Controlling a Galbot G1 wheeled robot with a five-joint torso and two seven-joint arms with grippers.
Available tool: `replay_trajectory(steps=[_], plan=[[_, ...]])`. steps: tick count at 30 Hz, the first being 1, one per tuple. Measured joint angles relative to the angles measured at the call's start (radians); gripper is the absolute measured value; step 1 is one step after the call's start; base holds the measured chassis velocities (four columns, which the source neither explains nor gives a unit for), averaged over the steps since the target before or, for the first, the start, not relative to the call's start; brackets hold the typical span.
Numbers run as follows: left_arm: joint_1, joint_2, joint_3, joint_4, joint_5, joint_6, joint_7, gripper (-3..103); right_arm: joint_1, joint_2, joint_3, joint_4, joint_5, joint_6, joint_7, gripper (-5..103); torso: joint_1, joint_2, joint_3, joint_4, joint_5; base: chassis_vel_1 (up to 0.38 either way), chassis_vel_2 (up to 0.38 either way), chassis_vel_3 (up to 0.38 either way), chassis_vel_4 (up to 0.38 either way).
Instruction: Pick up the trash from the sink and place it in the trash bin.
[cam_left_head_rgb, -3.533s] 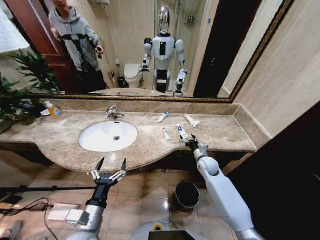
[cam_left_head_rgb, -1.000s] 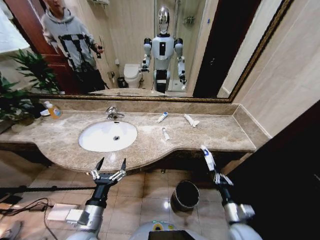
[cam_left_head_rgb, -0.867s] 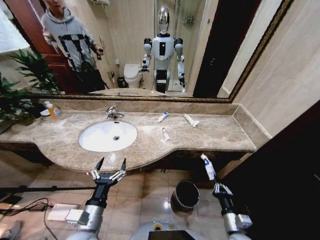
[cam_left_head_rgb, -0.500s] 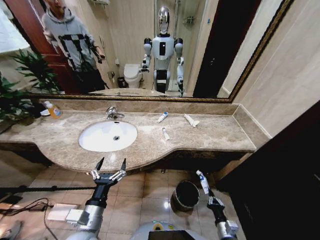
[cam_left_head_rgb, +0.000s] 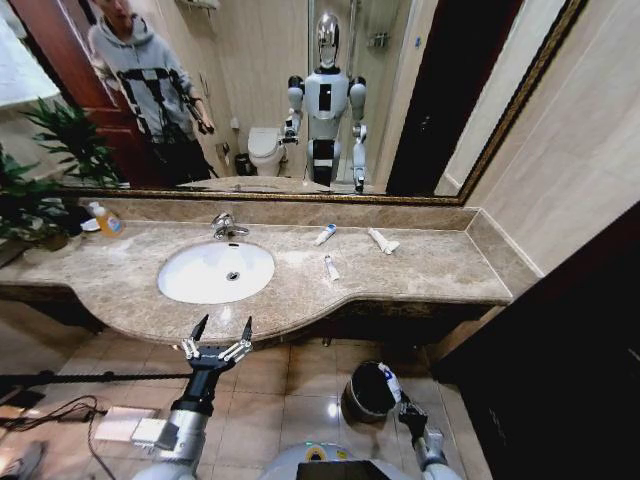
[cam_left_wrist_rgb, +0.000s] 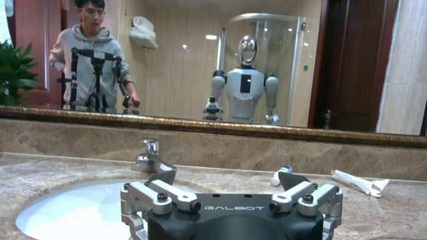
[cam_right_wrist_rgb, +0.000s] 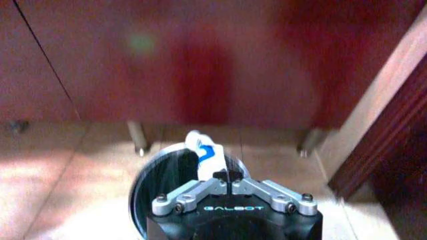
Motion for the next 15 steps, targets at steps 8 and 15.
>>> replay_trajectory(steps=[8,15], plan=[[0.000,0.000,0.000,0.000,0.000,0.000,0.000,100,0.141,0.029,0.002,-0.243,-0.072,-0.020,-0.018,0,0.000,0.000,0.000,0.0000,-0.0001,0.000,0.000,0.000,0.000],[0.000,0.000,0.000,0.000,0.000,0.000,0.000,100,0.234,0.058,0.006,-0.362,-0.129,-0.006,-0.020,0,0.000,0.000,0.000,0.0000,-0.0001,0.000,0.000,0.000,0.000]])
